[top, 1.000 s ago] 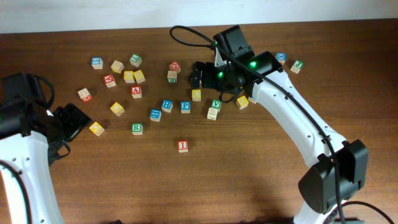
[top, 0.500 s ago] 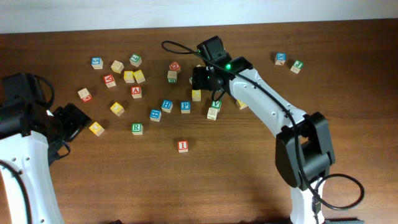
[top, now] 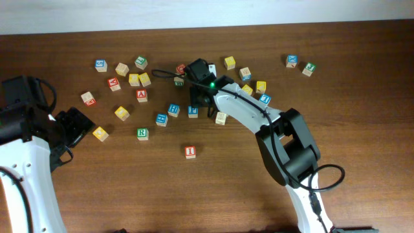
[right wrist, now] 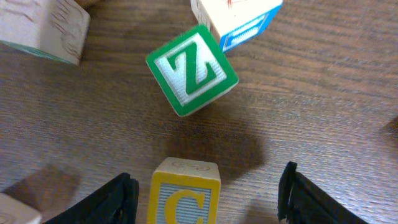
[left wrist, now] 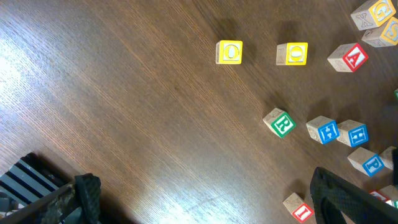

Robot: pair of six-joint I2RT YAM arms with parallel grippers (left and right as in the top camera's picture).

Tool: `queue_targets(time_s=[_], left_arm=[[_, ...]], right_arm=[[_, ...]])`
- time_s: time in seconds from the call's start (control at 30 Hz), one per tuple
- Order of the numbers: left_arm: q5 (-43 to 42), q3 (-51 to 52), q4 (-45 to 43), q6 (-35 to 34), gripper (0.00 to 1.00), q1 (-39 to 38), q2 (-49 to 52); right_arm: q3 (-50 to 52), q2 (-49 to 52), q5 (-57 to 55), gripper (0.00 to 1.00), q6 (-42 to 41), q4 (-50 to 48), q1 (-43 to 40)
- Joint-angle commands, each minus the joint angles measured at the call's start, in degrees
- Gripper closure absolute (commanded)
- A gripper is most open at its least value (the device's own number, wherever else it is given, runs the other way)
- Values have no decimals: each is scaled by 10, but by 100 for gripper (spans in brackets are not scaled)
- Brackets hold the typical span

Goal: Spell out ICRA
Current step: 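Lower the right gripper and grasp the yellow C block, then place the yellow C block right of the I block, release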

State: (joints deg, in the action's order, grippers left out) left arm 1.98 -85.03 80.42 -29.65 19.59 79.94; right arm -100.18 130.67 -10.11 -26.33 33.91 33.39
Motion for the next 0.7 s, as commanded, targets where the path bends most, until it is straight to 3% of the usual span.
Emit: queue_targets(time_s=[0.0, 0.17, 0.27, 0.33, 0.67], left_arm=[[6, -6, 0, -5, 1, 3, -2], [6, -6, 0, -5, 1, 3, -2], [6, -6, 0, -5, 1, 3, -2], [6, -6, 0, -5, 1, 3, -2], [6, -6, 0, -5, 1, 3, -2]], right_arm=[[-10, 10, -11, 41, 2, -8, 5], [-10, 11, -7, 58, 1, -8, 7], [-10, 12, -7, 59, 1, -5, 15], [-10, 12, -9, 66, 1, 0, 16], [-12, 12, -26, 78, 2, 10, 15]])
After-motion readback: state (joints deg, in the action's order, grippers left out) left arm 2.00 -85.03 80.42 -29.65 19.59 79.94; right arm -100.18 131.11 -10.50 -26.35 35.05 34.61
